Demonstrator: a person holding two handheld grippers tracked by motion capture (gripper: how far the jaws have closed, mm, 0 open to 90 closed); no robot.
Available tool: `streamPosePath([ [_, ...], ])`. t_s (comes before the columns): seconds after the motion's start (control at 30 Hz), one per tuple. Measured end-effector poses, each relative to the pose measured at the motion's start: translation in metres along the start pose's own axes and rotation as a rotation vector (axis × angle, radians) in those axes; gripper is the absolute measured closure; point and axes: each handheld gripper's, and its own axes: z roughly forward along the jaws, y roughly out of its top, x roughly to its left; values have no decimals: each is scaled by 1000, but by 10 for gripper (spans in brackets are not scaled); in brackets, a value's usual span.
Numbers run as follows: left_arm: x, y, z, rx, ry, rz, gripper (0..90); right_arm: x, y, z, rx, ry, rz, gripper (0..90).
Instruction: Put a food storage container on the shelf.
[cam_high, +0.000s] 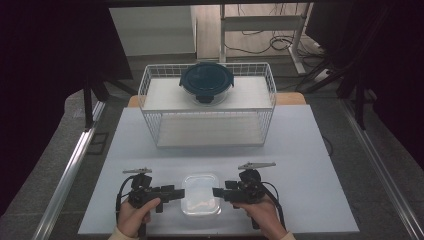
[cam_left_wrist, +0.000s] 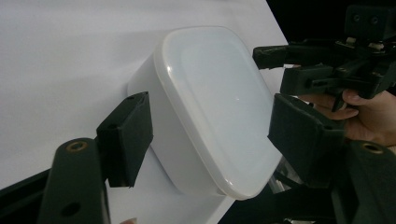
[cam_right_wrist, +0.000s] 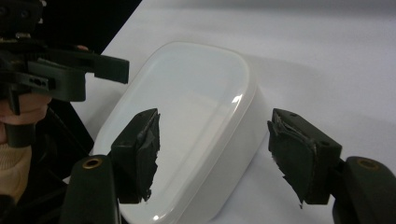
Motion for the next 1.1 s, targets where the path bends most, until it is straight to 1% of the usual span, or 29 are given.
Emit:
streamPosePath([
  [0.07, 4, 0, 1, -2, -16, -21, 315, -1, 0, 2, 1, 3, 13, 350],
  [0.13, 7, -1, 2, -1, -29, -39, 326, -3, -1, 2, 2, 18, 31, 372],
  [0.23, 10, -2, 4, 7, -39, -49, 351, -6, -2, 1, 7, 35, 55, 394],
  [0.4, 14, -4, 9, 20, -68, -70, 384, -7, -5, 3, 20, 41, 59, 409],
  [0.53, 16, -4, 12, 28, -83, -85, 423, -6, -7, 4, 32, 49, 62, 440],
  [0.7, 17, -6, 15, 43, -107, -90, 515, -5, -9, 5, 44, 72, 71, 531],
  [0.73, 16, -6, 16, 51, -92, -83, 538, -5, -9, 6, 48, 83, 76, 553],
  [0.77, 15, -7, 16, 54, -63, -76, 577, -5, -9, 6, 50, 76, 80, 581],
  [0.8, 16, -7, 16, 49, -64, -88, 611, -4, -10, 5, 47, 71, 86, 603],
  [0.83, 15, -7, 16, 46, -66, -101, 619, -5, -10, 4, 46, 71, 98, 617],
  [0.87, 15, -7, 16, 48, -66, -99, 624, -5, -10, 4, 51, 73, 111, 626],
  [0.9, 14, -7, 14, 39, -63, -99, 640, -5, -10, 3, 52, 75, 120, 639],
  [0.93, 13, -7, 13, 30, -60, -98, 671, -5, -10, 2, 46, 78, 138, 651],
  [1.0, 11, -7, 11, 30, -58, -85, 694, -5, -11, 1, 42, 88, 147, 670],
  [1.1, 10, -7, 9, 27, -65, -81, 706, -4, -12, -2, 38, 91, 157, 688],
])
